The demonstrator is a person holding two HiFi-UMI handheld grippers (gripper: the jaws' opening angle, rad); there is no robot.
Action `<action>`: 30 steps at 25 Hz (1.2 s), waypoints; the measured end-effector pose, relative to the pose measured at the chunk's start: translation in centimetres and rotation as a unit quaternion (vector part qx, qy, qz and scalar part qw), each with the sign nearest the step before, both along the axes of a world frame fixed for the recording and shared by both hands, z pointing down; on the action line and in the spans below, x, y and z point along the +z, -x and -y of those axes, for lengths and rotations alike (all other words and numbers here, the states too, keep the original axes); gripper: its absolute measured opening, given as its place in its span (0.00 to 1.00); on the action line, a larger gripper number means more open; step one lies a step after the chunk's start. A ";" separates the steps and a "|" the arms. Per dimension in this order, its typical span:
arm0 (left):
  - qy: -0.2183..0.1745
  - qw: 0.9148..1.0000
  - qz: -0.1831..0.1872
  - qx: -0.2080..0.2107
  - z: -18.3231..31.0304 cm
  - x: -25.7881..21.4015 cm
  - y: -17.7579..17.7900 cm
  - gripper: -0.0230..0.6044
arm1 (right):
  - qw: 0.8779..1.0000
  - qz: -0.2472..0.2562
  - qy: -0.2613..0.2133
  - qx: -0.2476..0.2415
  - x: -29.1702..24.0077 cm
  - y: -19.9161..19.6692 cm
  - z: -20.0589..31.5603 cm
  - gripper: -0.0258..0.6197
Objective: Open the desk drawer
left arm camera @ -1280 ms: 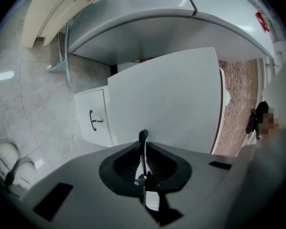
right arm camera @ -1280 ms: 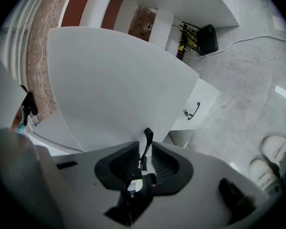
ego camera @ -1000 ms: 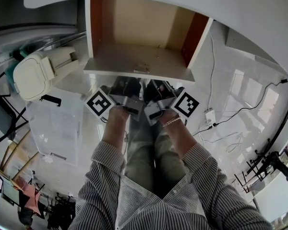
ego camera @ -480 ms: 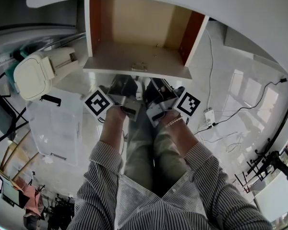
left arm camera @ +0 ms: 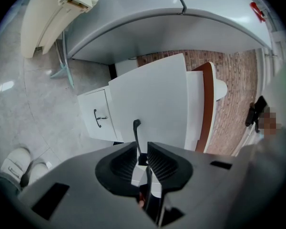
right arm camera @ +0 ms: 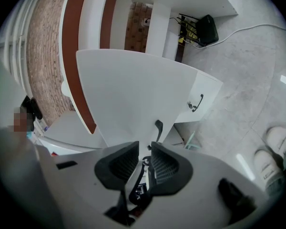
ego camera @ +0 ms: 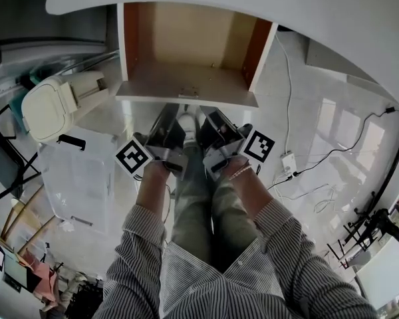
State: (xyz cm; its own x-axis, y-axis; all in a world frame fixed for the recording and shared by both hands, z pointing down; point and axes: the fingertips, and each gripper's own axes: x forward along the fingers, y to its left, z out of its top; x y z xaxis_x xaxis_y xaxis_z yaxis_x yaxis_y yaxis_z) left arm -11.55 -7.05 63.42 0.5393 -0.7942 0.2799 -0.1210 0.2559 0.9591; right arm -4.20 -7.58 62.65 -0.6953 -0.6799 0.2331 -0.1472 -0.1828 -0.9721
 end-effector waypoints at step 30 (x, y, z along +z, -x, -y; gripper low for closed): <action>-0.135 0.985 0.009 0.108 0.3 -17.8 -5.2 0.08 | 0.993 -0.028 -0.115 0.016 -16.7 -3.4 1.3 0.07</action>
